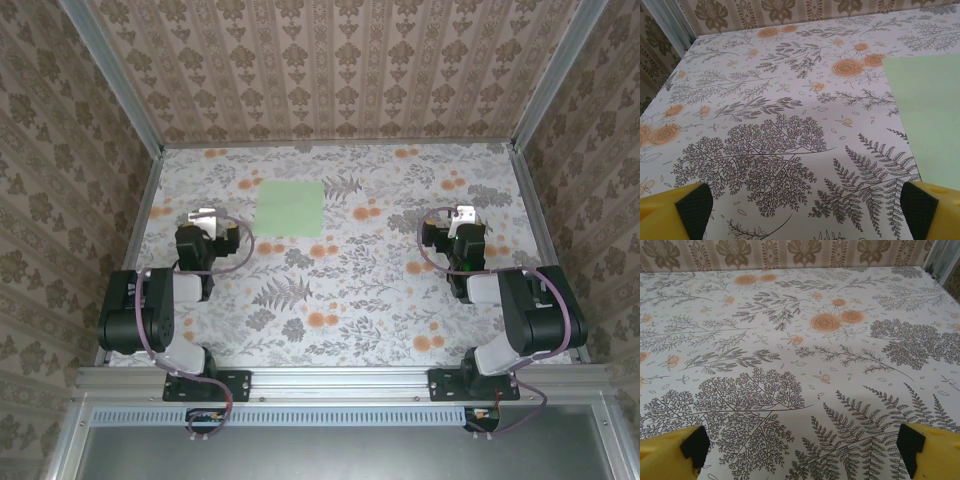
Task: Fold a paper plane with a square sheet of paper (fold left side to right side)
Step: Move the square sheet of paper to the center of the table.
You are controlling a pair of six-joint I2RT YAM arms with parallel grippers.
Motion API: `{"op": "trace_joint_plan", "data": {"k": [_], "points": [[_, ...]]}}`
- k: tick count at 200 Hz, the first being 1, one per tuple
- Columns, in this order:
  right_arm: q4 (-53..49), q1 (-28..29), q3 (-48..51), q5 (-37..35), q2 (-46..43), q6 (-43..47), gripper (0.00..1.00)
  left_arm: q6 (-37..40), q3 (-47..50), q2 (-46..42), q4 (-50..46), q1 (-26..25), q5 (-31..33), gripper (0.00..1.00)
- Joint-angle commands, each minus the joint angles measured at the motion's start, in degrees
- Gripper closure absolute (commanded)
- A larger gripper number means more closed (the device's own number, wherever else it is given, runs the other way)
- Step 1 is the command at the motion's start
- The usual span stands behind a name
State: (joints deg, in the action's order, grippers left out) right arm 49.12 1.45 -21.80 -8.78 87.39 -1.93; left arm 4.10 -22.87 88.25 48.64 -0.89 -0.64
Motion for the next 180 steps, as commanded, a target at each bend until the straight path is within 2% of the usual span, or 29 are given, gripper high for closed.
{"op": "trace_joint_plan", "data": {"k": [1, 157, 180], "points": [[1.2, 0.4, -0.8, -1.3, 0.2, -1.1, 0.00, -0.8, -0.7, -0.1, -0.2, 0.2, -0.3, 0.00], [1.2, 0.1, -0.7, -0.7, 0.1, -1.3, 0.00, -1.4, -0.5, -0.3, 0.1, 0.8, -0.6, 0.00], [0.6, 0.1, -0.9, -0.9, -0.4, -1.4, 0.00, -3.0, 0.5, -1.8, 0.7, 1.0, 2.2, 0.00]]}}
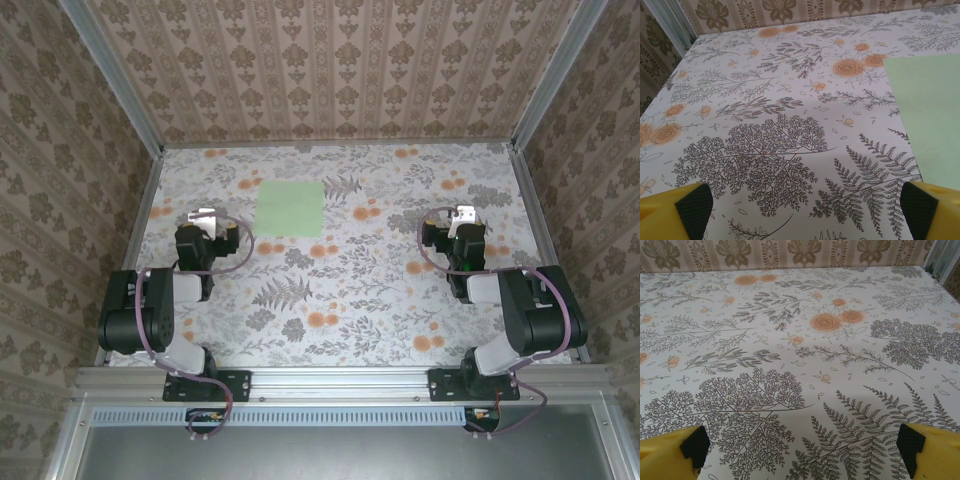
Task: Fold a paper plane with a square sheet of paper (fold left side to right side)
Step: Move the square sheet of paper to the center of the table.
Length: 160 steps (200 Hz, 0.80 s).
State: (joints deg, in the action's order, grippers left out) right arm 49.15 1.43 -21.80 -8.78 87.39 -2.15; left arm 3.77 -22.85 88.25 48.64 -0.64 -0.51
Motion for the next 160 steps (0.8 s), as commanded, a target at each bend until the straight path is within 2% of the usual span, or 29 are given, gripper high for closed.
{"op": "trace_joint_plan", "data": {"k": [1, 21, 36, 56, 73, 88, 112, 160], "points": [[0.3, 0.2, -1.0, -1.0, -0.6, -1.2, 0.00, -2.7, 0.5, -2.0, 0.6, 0.7, 2.3, 0.00], [-10.3, 0.2, -4.0, -2.4, -6.7, -1.8, 0.00, -3.6, 0.7, -8.3, -4.0, 0.9, 4.6, 0.00], [-16.5, 0.2, -5.3, -2.8, -12.3, -2.3, 0.00, -4.5, -0.5, -14.5, -11.4, 0.8, 6.1, 0.00], [-26.1, 0.2, -7.7, -3.3, -18.7, -7.2, 0.00, -9.9, -7.8, -21.1, -30.5, 1.2, 6.7, 0.00], [-35.6, 0.3, -10.4, -2.5, -23.0, -12.7, 0.00, -15.2, -15.4, -22.1, -45.8, 1.2, 2.8, 0.00], [-42.1, 0.5, -12.3, -0.2, -26.4, -17.8, 0.00, -17.7, -20.1, -20.7, -52.7, 0.3, -2.7, 0.00], [-49.1, 1.6, -14.3, 3.1, -30.0, -24.1, 0.00, -18.6, -25.7, -16.1, -57.8, -4.9, -4.6, 0.02], [-60.5, 4.9, -19.1, 5.3, -31.8, -27.7, 0.00, -17.0, -43.9, 3.5, -68.6, -14.5, -7.9, 0.16]]}}
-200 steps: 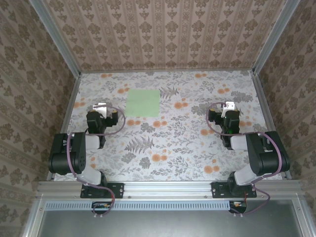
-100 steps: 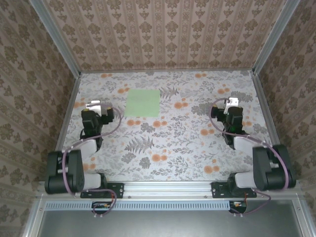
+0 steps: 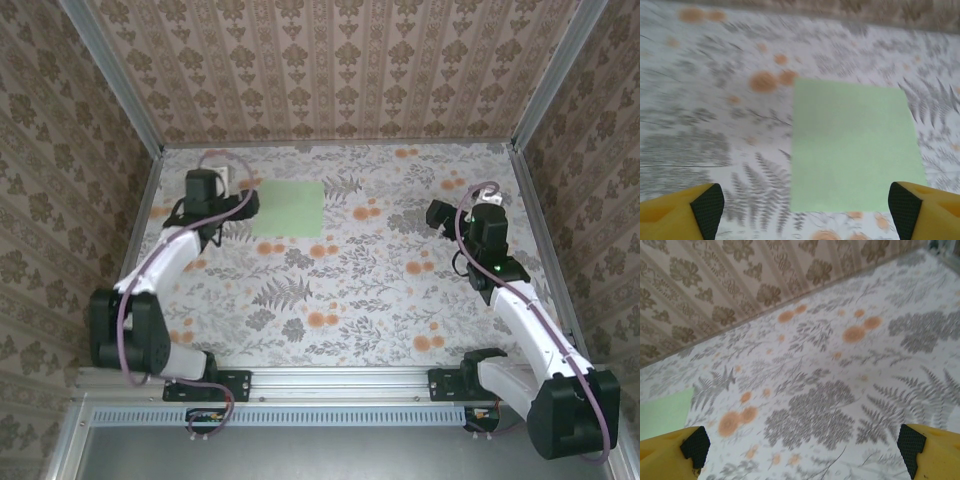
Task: Fold a paper plane with a square sheet of paper (fold left side to right side)
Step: Move the square sheet of paper to the center of the table.
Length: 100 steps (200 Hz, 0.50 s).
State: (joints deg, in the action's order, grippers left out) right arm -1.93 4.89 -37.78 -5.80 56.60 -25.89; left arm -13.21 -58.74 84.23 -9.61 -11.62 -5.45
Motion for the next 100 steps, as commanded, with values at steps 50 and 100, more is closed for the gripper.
{"op": "trace_joint_plan", "data": {"k": [50, 100], "points": [[-12.0, 4.3, -3.2, 2.5, -1.8, -4.8, 0.00, 0.0, -27.0, 27.7, -19.7, -8.4, -4.0, 0.38], [-12.5, 5.6, -2.6, 2.5, -2.1, -5.5, 0.00, -0.5, -38.2, 39.8, -24.5, -10.3, -2.5, 0.57]]}}
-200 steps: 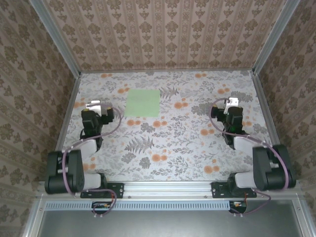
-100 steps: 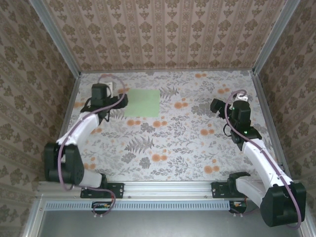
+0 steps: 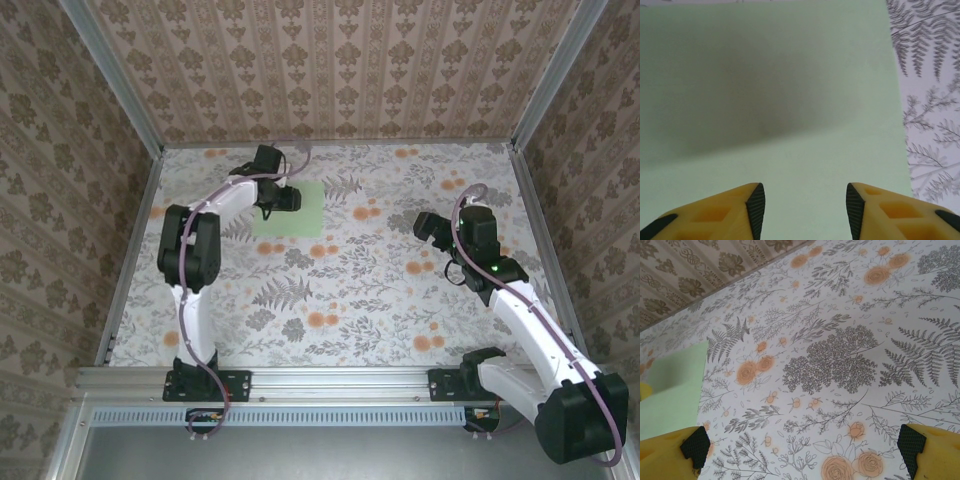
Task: Fold a paper plane with a square sheet of paper (fold left side to right side)
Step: Move the square sheet of paper to the center of the table.
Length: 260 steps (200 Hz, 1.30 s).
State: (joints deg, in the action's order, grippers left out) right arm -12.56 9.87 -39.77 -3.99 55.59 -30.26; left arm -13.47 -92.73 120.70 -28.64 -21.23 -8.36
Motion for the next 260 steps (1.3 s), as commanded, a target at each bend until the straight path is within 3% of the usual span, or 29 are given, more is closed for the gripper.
{"op": "trace_joint_plan", "data": {"k": [1, 57, 89, 104, 173, 208, 260], "points": [[-1.9, 0.7, -0.6, 0.7, -1.1, -1.2, 0.00, -0.3, -4.3, 3.5, -5.6, -0.8, 0.4, 0.57], [-1.8, 1.0, -0.3, 0.6, -1.0, -1.6, 0.00, -1.1, -4.6, 7.0, -6.7, -3.4, 1.0, 0.66], [-1.6, 1.2, -0.3, 0.8, -0.6, -2.0, 0.00, -3.2, 0.8, 5.4, -5.1, -4.5, 1.7, 0.69], [-1.6, 1.4, -0.3, 0.8, -0.5, -2.2, 0.00, -5.3, 5.2, 3.4, -2.7, -7.5, 2.2, 0.71], [-1.6, 2.3, -0.4, 0.9, -0.1, -3.2, 0.00, -13.5, 17.9, -5.2, -0.9, -17.9, 2.0, 0.71], [-1.8, 3.0, -0.4, 1.0, 1.4, -3.6, 0.00, -20.4, 24.6, -8.4, 2.8, -23.1, -2.2, 0.71], [-1.3, 6.2, -2.0, 0.5, 6.3, -3.7, 0.00, -23.2, 23.9, -12.1, 3.4, -25.7, -3.4, 0.69]]}}
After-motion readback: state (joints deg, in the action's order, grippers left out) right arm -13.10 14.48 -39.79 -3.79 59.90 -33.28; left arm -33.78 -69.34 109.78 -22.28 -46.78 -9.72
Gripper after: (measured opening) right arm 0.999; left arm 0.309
